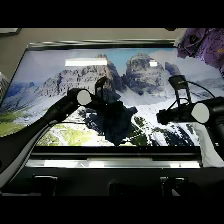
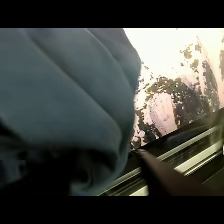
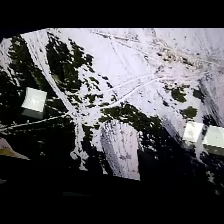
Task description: Fold the clothes and pants, and hang the long-sleeved shirts on hangers.
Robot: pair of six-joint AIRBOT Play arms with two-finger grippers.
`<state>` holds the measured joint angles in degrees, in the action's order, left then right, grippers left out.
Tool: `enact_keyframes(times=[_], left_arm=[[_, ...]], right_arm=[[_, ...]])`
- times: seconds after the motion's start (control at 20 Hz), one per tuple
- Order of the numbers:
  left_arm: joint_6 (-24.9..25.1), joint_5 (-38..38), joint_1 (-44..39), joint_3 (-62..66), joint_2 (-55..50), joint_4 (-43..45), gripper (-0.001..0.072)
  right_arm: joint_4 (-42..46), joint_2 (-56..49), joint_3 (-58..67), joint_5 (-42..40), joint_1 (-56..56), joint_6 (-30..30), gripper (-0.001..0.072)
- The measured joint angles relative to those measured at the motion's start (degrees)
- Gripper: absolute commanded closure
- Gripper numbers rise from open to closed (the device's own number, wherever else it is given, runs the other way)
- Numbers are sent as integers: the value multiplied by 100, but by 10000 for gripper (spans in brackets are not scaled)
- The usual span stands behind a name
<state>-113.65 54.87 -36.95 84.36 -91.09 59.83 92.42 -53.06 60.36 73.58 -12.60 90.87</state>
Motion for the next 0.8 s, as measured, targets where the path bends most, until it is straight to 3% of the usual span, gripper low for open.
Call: enact_keyframes(times=[0.05, 0.25, 0.5, 0.8], left_arm=[[-28, 4, 96, 35, 17, -4, 31], [363, 385, 1049, 179, 380, 2, 31], [758, 1255, 2406, 227, 695, 61, 32], [866, 1746, 3040, 232, 752, 494, 32]], right_arm=[[42, 9, -2, 2, 57, 0, 165], [-592, -7, -426, -188, 887, 59, 164], [-3069, -505, -1530, -1012, 1971, -533, 165], [-6050, -1838, -1792, -2238, 2225, -1513, 201]])
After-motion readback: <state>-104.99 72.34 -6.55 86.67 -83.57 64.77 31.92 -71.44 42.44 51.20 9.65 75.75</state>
